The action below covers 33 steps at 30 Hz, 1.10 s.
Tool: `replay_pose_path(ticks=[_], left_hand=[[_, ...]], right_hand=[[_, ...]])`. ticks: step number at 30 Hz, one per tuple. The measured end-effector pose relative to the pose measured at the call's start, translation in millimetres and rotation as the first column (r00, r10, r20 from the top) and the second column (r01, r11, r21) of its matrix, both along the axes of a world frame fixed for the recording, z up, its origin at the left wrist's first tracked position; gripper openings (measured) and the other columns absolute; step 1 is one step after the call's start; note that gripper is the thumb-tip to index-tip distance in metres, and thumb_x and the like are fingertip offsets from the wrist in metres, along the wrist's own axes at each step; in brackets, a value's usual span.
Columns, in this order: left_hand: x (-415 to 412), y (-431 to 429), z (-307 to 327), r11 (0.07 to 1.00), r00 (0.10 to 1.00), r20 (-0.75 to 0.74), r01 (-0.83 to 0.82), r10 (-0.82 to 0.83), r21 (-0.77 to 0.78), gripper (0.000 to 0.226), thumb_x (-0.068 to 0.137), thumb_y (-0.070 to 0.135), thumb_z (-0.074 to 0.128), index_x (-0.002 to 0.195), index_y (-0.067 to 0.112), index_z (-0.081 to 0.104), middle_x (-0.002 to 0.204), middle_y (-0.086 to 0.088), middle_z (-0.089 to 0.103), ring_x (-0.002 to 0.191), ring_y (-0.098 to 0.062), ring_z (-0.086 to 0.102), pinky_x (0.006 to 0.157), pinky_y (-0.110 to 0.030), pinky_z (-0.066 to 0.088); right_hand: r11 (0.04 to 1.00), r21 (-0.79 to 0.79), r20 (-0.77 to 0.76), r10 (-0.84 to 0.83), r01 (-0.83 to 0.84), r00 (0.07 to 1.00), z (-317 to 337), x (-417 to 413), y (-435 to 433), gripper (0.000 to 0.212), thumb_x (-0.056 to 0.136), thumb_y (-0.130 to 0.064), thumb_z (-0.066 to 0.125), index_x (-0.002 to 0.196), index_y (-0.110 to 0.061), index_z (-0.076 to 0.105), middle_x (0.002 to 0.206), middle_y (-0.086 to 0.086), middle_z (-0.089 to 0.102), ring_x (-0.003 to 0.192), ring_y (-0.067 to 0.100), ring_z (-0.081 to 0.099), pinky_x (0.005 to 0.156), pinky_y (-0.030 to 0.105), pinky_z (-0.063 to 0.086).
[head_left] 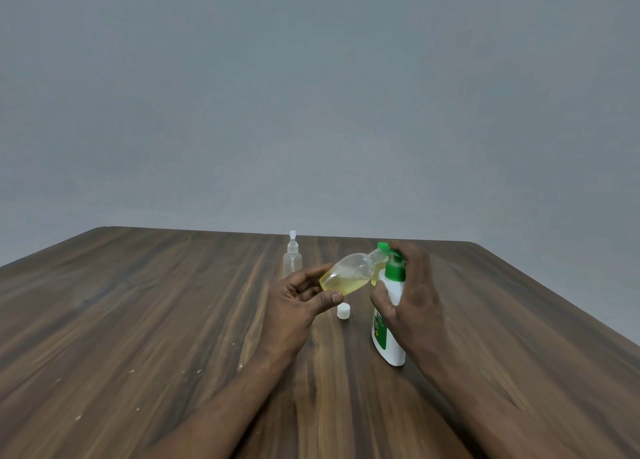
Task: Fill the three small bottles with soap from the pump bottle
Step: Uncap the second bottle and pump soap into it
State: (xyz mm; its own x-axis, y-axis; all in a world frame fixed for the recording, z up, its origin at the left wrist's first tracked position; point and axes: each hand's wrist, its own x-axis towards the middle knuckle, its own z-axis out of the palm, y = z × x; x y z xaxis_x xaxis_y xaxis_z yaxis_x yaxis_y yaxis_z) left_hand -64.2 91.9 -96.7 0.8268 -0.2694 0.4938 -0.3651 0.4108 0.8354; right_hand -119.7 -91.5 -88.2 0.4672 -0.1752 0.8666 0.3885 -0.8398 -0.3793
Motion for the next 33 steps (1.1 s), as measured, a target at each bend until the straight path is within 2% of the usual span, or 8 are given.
replay_pose_path(ticks=[5, 12, 14, 19, 22, 28, 33], left_hand=[[-0.7, -0.6, 0.8, 1.000, 1.000, -0.005, 0.005, -0.005, -0.009, 0.045, 0.074, -0.010, 0.079, 0.114, 0.009, 0.072, 0.104, -0.010, 0.078, 0.096, -0.022, 0.075, 0.078, -0.028, 0.061], [-0.3, -0.7, 0.3, 1.000, 1.000, -0.008, 0.004, -0.004, -0.009, 0.045, 0.073, -0.010, 0.079, 0.114, 0.008, 0.072, 0.104, -0.009, 0.078, 0.096, -0.023, 0.075, 0.078, -0.028, 0.061], [-0.3, -0.7, 0.2, 1.000, 1.000, -0.007, 0.005, -0.005, -0.011, 0.045, 0.073, -0.010, 0.079, 0.114, 0.009, 0.072, 0.103, -0.009, 0.078, 0.096, -0.023, 0.075, 0.078, -0.028, 0.061], [0.2, -0.7, 0.1, 1.000, 1.000, -0.010, 0.006, -0.006, -0.012, 0.045, 0.073, -0.010, 0.079, 0.115, 0.008, 0.072, 0.104, -0.010, 0.078, 0.098, -0.025, 0.075, 0.080, -0.031, 0.062], [0.9, -0.5, 0.7, 1.000, 1.000, 0.002, 0.003, -0.003, -0.008, 0.046, 0.073, -0.009, 0.079, 0.116, 0.007, 0.071, 0.104, -0.011, 0.078, 0.099, -0.025, 0.075, 0.079, -0.030, 0.062], [-1.2, 0.1, 1.4, 1.000, 1.000, 0.006, 0.002, -0.002, -0.009, 0.045, 0.074, -0.011, 0.078, 0.115, 0.006, 0.071, 0.103, -0.008, 0.078, 0.097, -0.021, 0.075, 0.076, -0.026, 0.061], [-0.6, 0.0, 1.2, 1.000, 1.000, 0.004, 0.007, -0.007, -0.016, 0.045, 0.074, -0.011, 0.078, 0.115, 0.006, 0.071, 0.104, -0.009, 0.078, 0.098, -0.023, 0.075, 0.077, -0.028, 0.061]], right_hand=[[1.000, 0.003, 0.012, 0.014, -0.014, 1.000, 0.4, -0.7, 1.4, 0.058, 0.079, -0.015, 0.063, 0.135, -0.019, 0.046, 0.124, -0.011, 0.047, 0.108, 0.007, 0.054, 0.086, 0.014, 0.043], [1.000, 0.017, 0.001, 0.021, -0.021, 1.000, 0.2, 1.1, 1.0, 0.054, 0.081, -0.012, 0.068, 0.131, -0.018, 0.050, 0.119, -0.013, 0.048, 0.107, 0.002, 0.053, 0.086, 0.010, 0.039], [1.000, 0.021, -0.001, 0.021, -0.021, 1.000, 0.1, 1.2, 0.7, 0.056, 0.080, -0.006, 0.071, 0.131, -0.018, 0.050, 0.119, -0.013, 0.049, 0.107, 0.004, 0.053, 0.086, 0.012, 0.041], [1.000, 0.005, 0.004, 0.009, -0.009, 1.000, 0.2, 0.7, 0.0, 0.060, 0.080, -0.010, 0.069, 0.134, -0.020, 0.047, 0.122, -0.013, 0.046, 0.107, 0.006, 0.054, 0.085, 0.019, 0.045], [1.000, -0.001, 0.011, 0.003, -0.003, 1.000, 0.2, 1.0, 0.3, 0.061, 0.080, -0.007, 0.071, 0.135, -0.019, 0.047, 0.124, -0.012, 0.046, 0.109, 0.003, 0.052, 0.086, 0.015, 0.044], [1.000, -0.001, 0.004, 0.007, -0.007, 1.000, 1.3, 0.7, 0.4, 0.055, 0.078, -0.016, 0.065, 0.131, -0.019, 0.050, 0.119, -0.013, 0.048, 0.106, 0.002, 0.053, 0.085, 0.009, 0.040], [1.000, -0.003, 0.006, -0.006, 0.006, 1.000, -0.1, 1.8, -0.7, 0.058, 0.078, -0.006, 0.071, 0.131, -0.019, 0.049, 0.118, -0.014, 0.048, 0.105, 0.005, 0.054, 0.084, 0.015, 0.044]])
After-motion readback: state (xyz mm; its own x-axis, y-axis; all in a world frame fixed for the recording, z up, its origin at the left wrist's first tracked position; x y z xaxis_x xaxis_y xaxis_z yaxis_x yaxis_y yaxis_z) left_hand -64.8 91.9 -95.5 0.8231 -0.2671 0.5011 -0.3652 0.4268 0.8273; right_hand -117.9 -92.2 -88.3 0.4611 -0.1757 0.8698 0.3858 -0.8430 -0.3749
